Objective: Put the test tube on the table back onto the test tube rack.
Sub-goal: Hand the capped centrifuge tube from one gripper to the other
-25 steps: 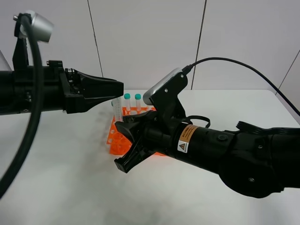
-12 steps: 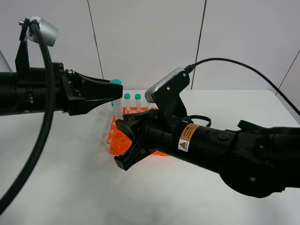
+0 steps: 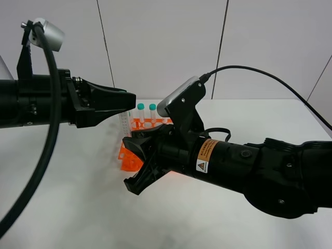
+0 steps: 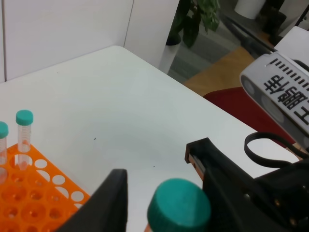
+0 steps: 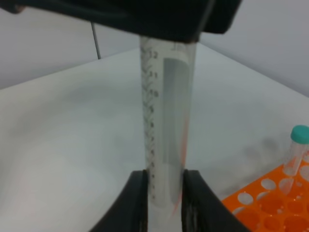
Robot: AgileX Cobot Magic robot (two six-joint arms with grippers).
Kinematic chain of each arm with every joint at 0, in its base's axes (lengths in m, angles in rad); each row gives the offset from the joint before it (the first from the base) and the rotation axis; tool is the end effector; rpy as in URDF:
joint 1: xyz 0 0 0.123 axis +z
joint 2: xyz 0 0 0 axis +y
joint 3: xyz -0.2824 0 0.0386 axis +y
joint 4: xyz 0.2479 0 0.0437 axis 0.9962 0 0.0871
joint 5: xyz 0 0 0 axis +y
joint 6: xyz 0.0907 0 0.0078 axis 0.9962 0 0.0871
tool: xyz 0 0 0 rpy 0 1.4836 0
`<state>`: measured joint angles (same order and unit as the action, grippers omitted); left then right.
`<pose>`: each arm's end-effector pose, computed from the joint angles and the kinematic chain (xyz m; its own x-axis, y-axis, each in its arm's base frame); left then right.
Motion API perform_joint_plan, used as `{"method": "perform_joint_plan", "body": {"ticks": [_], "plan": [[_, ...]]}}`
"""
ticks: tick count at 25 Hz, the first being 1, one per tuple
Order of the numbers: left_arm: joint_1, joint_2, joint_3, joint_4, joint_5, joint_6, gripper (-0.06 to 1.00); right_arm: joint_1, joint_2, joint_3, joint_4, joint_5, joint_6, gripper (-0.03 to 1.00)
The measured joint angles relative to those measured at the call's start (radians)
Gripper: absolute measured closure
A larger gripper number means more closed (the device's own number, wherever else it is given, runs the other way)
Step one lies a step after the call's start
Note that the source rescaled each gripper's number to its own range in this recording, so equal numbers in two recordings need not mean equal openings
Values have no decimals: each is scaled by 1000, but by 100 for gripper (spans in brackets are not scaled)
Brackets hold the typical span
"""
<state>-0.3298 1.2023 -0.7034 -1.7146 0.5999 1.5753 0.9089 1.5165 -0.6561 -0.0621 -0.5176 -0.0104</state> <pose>0.2149 -0.1274 0.2968 -0.4179 -0.0045 -0.9085 0.7112 0.6206 -0.3302 0.1859 0.2431 0.2244 -0.1037 -0.2377 -0.9658 -0.8151 0.5768 -0.0545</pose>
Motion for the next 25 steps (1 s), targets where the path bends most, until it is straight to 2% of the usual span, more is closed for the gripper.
{"method": "perform_joint_plan", "body": {"ticks": [2, 5, 6, 20, 22, 24, 25], "plan": [[0, 0, 0, 0, 0, 0, 77, 0, 0, 0, 0, 0, 0, 96], [0, 0, 0, 0, -4, 10, 92, 0, 0, 0, 0, 0, 0, 96], [0, 0, 0, 1, -10, 14, 94, 0, 0, 0, -1, 0, 0, 96], [-3, 0, 0, -1, -52, 29, 94, 0, -1, 0, -1, 3, 3, 96], [-3, 0, 0, -1, -76, 46, 94, 0, -1, 0, -2, 3, 2, 83], [-3, 0, 0, -1, -83, 49, 94, 0, -1, 0, -4, 3, 1, 53], [-3, 0, 0, -1, -83, 50, 94, 0, -1, 0, -4, 3, 1, 42]]}}
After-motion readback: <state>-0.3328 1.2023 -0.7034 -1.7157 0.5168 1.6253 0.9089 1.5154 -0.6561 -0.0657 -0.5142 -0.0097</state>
